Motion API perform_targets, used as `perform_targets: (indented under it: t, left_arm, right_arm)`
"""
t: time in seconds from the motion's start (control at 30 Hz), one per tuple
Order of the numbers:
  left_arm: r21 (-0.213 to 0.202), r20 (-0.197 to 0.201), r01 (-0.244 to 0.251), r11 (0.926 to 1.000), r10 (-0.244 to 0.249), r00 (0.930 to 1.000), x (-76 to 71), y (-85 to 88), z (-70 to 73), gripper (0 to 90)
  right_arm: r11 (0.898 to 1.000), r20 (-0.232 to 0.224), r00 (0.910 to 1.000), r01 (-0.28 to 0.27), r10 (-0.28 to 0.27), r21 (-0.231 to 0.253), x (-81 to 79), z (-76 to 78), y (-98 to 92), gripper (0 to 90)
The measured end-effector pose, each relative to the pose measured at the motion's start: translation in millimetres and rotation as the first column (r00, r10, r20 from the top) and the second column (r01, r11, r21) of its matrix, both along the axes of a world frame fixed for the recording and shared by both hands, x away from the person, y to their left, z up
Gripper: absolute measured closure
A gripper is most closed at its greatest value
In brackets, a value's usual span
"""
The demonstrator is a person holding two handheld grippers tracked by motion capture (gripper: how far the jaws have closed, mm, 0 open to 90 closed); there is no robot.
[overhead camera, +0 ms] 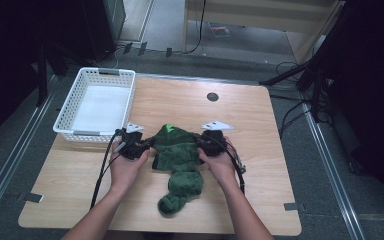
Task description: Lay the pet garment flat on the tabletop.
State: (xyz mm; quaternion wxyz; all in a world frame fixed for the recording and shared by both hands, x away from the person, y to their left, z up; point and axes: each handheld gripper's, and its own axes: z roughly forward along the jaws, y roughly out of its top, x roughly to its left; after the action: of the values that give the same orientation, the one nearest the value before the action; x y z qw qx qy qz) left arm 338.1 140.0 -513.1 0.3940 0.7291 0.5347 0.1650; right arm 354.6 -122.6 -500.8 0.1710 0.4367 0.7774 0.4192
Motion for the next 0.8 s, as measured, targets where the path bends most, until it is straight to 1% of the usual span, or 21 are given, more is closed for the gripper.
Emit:
perform_targets:
  t: [0.03, 0.07, 0.1, 0.13, 0.17, 0.2, 0.23, 0.27, 0.33, 0.37, 0.4, 0.43, 0.47, 0.5, 0.53, 0.57, 0.63, 0.67, 0.7, 0.77, 0.8]
  left_arm:
    - [0.01, 0.0, 0.02, 0.9998, -0.02, 0.9998, 3.2, -5.6, -0.6, 88.7]
    - [0.033, -0.004, 0.046, 0.9984, -0.046, 0.9989, 5.6, -11.9, -2.9, 88.2]
    - [0.044, -0.007, 0.08, 0.9958, -0.079, 0.9968, 7.2, -18.7, -7.0, 87.4]
    - [0.05, -0.009, 0.119, 0.9916, -0.119, 0.9929, 7.9, -25.0, -11.2, 84.9]
    - [0.06, -0.011, 0.149, 0.987, -0.149, 0.9889, 7.1, -29.6, -14.3, 79.4]
    - [0.062, -0.006, 0.157, 0.9856, -0.157, 0.9875, 5.9, -32.4, -15.9, 73.0]
    - [0.054, -0.003, 0.157, 0.9861, -0.157, 0.9876, 5.5, -32.0, -15.9, 64.4]
    - [0.023, 0.0, 0.145, 0.9892, -0.145, 0.9895, 5.6, -29.6, -14.6, 58.4]
    - [-0.037, 0.009, 0.093, 0.995, -0.093, 0.9957, 9.2, -22.9, -10.5, 56.7]
    - [-0.05, 0.017, 0.057, 0.9971, -0.057, 0.9982, 11.6, -19.8, -8.4, 57.0]
    - [-0.073, 0.015, 0.027, 0.997, -0.026, 0.9995, 13.9, -17.0, -6.1, 56.6]
    - [-0.104, 0.011, 0.009, 0.9945, -0.008, 0.9999, 16.2, -15.5, -4.6, 55.8]
    - [-0.13, -0.001, -0.004, 0.9915, 0.004, 1.0, 18.2, -16.2, -3.9, 54.7]
    - [-0.137, -0.013, -0.001, 0.9906, -0.001, 0.9999, 20.0, -18.6, -4.6, 53.0]
    - [-0.126, -0.034, 0.017, 0.9918, -0.021, 0.9992, 21.4, -22.8, -6.7, 51.1]
    - [-0.109, -0.061, 0.045, 0.993, -0.052, 0.9967, 22.5, -28.4, -10.0, 49.2]
    - [-0.042, -0.079, 0.094, 0.9947, -0.097, 0.9921, 21.7, -40.5, -18.3, 49.3]
    - [-0.008, -0.079, 0.112, 0.9937, -0.112, 0.9906, 20.0, -44.8, -21.7, 51.5]
    - [0.01, -0.072, 0.132, 0.9912, -0.131, 0.9888, 18.1, -47.7, -24.0, 55.7]
    - [0.05, -0.046, 0.157, 0.9863, -0.155, 0.9868, 14.0, -51.3, -25.1, 62.0]
    - [0.062, -0.031, 0.166, 0.9841, -0.165, 0.9859, 12.7, -52.4, -25.1, 66.7]
  right_arm:
    - [1.0, 0.005, 0.9998, 0.017, -0.017, -0.005, -5.4, -0.5, -7.5, 89.9]
    - [1.0, 0.001, 0.9997, 0.023, -0.023, -0.017, -9.1, -3.5, -13.8, 89.9]
    - [0.999, -0.018, 0.9994, 0.027, -0.028, -0.04, -10.9, -8.5, -19.1, 89.6]
    - [0.997, -0.049, 0.9981, 0.034, -0.037, -0.07, -10.7, -14.5, -24.0, 88.3]
    - [0.995, -0.087, 0.9948, 0.046, -0.054, -0.084, -9.2, -20.5, -29.6, 83.3]
    - [0.996, -0.122, 0.9903, 0.058, -0.066, -0.069, -7.3, -24.7, -35.9, 76.4]
    - [0.996, -0.138, 0.9873, 0.074, -0.08, -0.046, -6.4, -25.5, -42.4, 71.0]
    - [0.996, -0.127, 0.9876, 0.091, -0.092, -0.011, -6.8, -23.0, -48.5, 66.6]
    - [0.992, -0.08, 0.9921, 0.102, -0.096, 0.075, -7.1, -12.6, -56.9, 62.8]
    - [0.988, -0.057, 0.9929, 0.11, -0.104, 0.111, -6.4, -6.5, -58.4, 62.4]
    - [0.985, -0.042, 0.9932, 0.113, -0.108, 0.131, -4.5, -0.4, -57.6, 61.7]
    - [0.984, -0.033, 0.9937, 0.111, -0.107, 0.143, -1.8, 5.2, -54.7, 61.6]
    - [0.984, -0.021, 0.9946, 0.104, -0.102, 0.147, 1.5, 9.2, -50.2, 61.3]
    - [0.985, -0.021, 0.9955, 0.094, -0.092, 0.145, 5.5, 11.8, -44.4, 60.3]
    - [0.987, -0.026, 0.9965, 0.083, -0.08, 0.139, 10.2, 11.8, -37.5, 59.1]
    - [0.989, -0.043, 0.9966, 0.075, -0.07, 0.126, 15.1, 9.3, -30.0, 57.8]
    - [0.995, -0.085, 0.9946, 0.065, -0.059, 0.075, 24.3, -3.0, -15.8, 56.6]
    - [0.997, -0.106, 0.9926, 0.066, -0.06, 0.051, 27.7, -10.9, -10.6, 56.4]
    - [0.998, -0.122, 0.9906, 0.066, -0.062, 0.025, 29.6, -18.0, -6.8, 56.8]
    - [0.998, -0.124, 0.9906, 0.054, -0.057, -0.026, 29.7, -27.8, -2.9, 58.8]
    - [0.998, -0.113, 0.992, 0.052, -0.056, -0.039, 28.2, -31.0, -2.9, 62.6]
